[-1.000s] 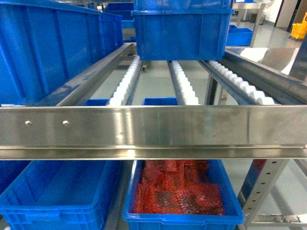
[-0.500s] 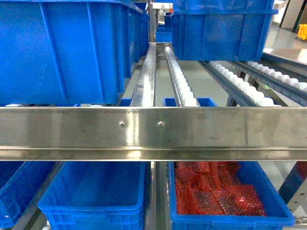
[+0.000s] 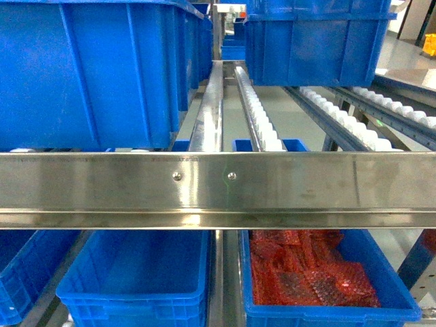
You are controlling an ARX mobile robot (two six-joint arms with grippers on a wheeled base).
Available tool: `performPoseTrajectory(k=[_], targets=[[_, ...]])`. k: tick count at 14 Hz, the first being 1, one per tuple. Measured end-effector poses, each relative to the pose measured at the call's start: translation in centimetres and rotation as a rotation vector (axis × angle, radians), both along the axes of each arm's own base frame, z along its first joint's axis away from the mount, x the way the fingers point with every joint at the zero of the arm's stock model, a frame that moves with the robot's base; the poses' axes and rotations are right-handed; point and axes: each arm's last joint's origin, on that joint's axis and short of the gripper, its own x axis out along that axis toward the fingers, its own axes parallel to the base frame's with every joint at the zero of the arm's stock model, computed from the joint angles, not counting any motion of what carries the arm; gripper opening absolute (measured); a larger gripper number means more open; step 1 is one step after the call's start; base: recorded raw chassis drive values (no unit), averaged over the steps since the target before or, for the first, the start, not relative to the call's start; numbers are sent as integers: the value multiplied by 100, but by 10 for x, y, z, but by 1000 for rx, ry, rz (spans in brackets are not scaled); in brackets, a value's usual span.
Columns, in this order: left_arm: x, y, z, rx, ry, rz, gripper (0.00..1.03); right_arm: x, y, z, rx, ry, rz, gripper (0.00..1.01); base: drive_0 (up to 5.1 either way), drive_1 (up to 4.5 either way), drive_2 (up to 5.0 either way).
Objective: Pick blue part to blue bin on bottom shelf
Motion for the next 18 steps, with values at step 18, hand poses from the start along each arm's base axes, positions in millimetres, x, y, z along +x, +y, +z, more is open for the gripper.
performPoseTrajectory(k=[18], targets=[[0,0,0,1,0,0,43,0,0,0,0,0,-2,98,0,0,0]])
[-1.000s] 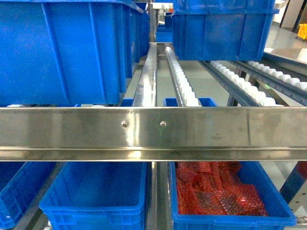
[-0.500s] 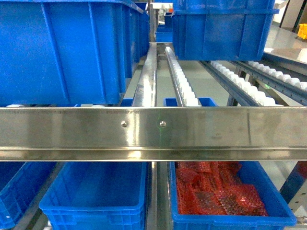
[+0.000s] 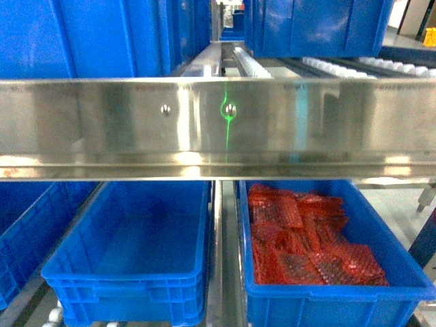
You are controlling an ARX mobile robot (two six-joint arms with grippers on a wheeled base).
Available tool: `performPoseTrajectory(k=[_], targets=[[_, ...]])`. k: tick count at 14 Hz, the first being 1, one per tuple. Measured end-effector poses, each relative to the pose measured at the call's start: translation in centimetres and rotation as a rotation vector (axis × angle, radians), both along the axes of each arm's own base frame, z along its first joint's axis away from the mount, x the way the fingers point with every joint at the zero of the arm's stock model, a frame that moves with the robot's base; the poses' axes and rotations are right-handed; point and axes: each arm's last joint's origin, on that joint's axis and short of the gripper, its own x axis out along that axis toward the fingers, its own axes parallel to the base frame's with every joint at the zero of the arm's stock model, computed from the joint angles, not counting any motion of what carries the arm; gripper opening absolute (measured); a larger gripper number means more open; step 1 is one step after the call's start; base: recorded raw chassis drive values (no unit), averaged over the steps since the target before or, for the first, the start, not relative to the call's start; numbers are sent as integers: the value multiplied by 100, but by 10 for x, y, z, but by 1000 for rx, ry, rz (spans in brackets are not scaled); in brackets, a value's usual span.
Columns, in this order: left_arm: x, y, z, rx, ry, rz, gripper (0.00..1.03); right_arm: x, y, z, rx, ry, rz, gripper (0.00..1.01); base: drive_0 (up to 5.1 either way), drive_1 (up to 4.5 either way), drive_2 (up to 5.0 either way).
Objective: Pick blue part to blue bin on bottom shelf
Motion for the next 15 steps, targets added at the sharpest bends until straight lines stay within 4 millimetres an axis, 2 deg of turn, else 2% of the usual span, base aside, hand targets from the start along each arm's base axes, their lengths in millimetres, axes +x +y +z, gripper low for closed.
performPoseTrajectory(k=[15], targets=[[0,0,0,1,2,0,43,0,0,0,-1,1,0,98,0,0,0]])
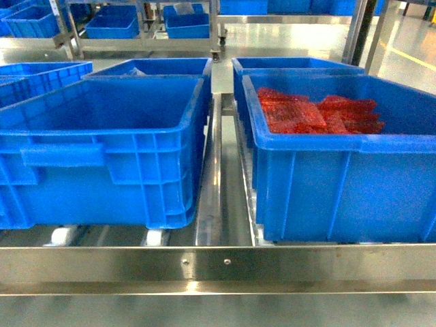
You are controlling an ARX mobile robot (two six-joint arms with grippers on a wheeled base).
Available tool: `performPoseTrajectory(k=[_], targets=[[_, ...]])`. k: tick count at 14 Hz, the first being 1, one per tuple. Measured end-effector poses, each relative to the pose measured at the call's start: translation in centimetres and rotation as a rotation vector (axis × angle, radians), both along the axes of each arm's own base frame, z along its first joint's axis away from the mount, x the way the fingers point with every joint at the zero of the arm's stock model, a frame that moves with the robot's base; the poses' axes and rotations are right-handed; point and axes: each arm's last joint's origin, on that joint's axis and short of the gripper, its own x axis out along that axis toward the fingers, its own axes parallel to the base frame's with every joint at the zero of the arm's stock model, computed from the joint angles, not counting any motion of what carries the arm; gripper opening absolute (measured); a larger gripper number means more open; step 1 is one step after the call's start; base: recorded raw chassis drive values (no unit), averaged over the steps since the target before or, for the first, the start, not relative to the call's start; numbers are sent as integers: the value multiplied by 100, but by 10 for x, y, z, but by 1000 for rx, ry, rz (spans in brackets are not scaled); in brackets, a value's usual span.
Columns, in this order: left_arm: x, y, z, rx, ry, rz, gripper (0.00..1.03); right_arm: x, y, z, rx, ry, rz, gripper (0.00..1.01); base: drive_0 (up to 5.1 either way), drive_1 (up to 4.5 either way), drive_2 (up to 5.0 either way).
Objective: Pick blue part to blue bin on bottom shelf
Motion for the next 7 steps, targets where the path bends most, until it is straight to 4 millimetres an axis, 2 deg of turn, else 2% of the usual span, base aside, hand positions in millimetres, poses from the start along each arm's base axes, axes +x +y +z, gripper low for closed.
performPoseTrajectory(k=[7], targets=[[0,0,-1,1,2,0,43,0,0,0,0,0,-1,98,0,0,0]])
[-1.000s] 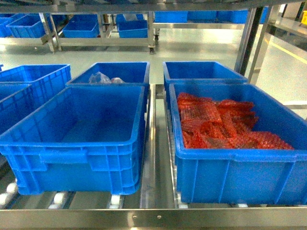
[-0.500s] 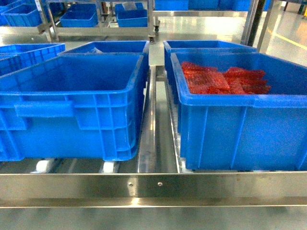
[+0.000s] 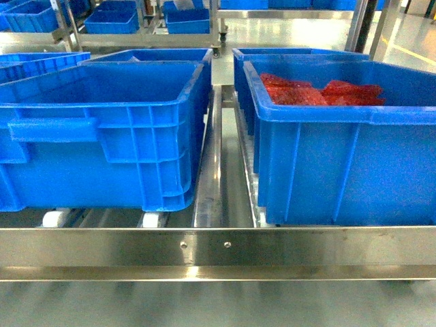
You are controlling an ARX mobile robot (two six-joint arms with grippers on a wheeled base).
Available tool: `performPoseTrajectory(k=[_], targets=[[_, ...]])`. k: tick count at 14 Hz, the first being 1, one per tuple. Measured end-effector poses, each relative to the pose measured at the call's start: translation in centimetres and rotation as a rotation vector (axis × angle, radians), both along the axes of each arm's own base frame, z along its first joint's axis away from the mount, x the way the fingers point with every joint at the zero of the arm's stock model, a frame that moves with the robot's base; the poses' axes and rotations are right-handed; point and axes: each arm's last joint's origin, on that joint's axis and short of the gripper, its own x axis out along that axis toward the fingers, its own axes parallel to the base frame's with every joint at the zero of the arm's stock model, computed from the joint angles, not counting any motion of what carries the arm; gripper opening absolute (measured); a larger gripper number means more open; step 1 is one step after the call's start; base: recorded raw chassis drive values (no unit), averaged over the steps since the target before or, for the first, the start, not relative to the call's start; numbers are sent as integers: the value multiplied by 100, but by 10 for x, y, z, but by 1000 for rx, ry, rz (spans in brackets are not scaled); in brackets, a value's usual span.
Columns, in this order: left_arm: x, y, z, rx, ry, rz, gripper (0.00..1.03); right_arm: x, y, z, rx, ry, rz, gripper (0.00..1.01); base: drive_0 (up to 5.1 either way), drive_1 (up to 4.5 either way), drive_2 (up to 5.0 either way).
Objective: Pick blue part to blue bin on bottom shelf
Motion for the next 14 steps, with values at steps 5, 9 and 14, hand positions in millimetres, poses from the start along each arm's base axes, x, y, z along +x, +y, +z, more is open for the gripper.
performPoseTrajectory(k=[5,9,14], targets=[[0,0,0,0,0,0,43,0,0,0,0,0,0,98,0,0,0],[0,0,0,0,0,0,43,0,0,0,0,0,0,98,0,0,0],[0,0,0,0,0,0,43,0,0,0,0,0,0,98,0,0,0]])
